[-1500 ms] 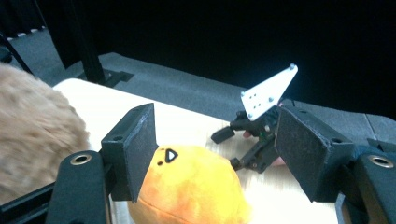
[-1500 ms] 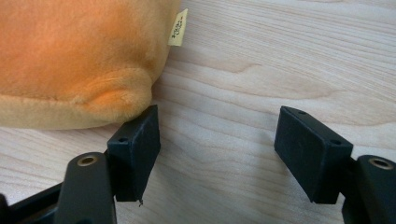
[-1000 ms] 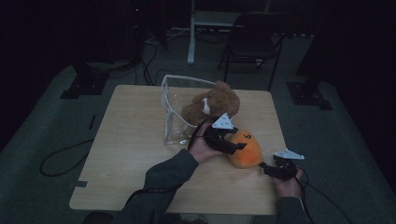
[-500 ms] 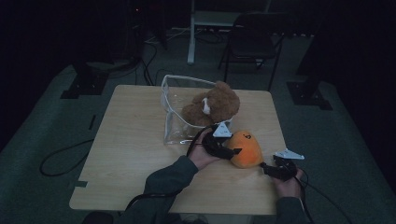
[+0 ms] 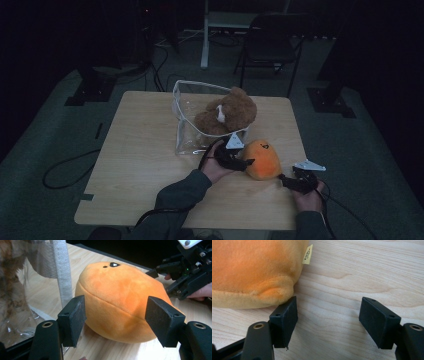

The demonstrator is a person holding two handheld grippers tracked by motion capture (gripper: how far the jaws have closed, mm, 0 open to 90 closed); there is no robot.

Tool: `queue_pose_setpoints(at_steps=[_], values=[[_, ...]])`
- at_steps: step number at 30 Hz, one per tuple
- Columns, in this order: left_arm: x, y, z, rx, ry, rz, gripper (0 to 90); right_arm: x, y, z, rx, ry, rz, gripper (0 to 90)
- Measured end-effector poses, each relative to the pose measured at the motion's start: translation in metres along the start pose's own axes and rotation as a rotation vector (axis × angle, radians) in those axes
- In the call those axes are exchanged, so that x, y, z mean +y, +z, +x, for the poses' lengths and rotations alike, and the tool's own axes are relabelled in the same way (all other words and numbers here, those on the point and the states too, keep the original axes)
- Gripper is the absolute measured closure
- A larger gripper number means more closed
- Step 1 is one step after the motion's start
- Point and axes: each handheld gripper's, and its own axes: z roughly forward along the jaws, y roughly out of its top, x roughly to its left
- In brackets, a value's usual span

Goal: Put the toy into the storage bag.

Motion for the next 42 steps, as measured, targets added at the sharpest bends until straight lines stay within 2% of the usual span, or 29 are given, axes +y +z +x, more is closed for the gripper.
queue_pose_setpoints(at_steps=[5,12,16,20,23,26,33,36,38,42], values=[[0.002,0.003,-0.001,-0.006,-0.018,-0.015,32.8,0.0,0.0,0.0,0.0,0.0,0.0,30.4],[0.0,0.017,-0.004,0.018,-0.042,-0.012,29.1,0.0,0.0,0.0,0.0,0.0,0.0,30.4],[-0.003,0.022,-0.003,0.005,-0.074,-0.003,25.6,0.0,0.0,0.0,-0.001,0.0,0.0,30.4],[-0.005,0.026,-0.004,-0.002,-0.075,0.011,19.5,0.0,0.0,0.0,-0.001,0.0,0.0,30.4],[-0.008,0.028,-0.006,-0.014,-0.088,0.002,19.0,0.0,0.0,0.0,0.0,0.001,0.001,30.4],[-0.01,0.03,-0.009,-0.018,-0.074,0.004,18.5,0.0,0.0,0.0,-0.001,0.003,0.001,30.5],[-0.014,0.036,-0.008,-0.04,-0.104,0.02,14.7,0.0,0.0,0.0,-0.004,0.005,0.001,30.6],[-0.017,0.039,-0.008,-0.047,-0.118,0.007,12.8,0.0,0.0,0.0,-0.005,0.009,0.001,30.7],[-0.021,0.043,-0.009,-0.069,-0.132,0.019,10.1,0.0,0.0,-0.001,-0.006,0.009,0.0,30.7],[-0.024,0.044,-0.008,-0.083,-0.143,0.015,10.0,0.0,0.0,-0.001,-0.009,0.013,0.001,30.8]])
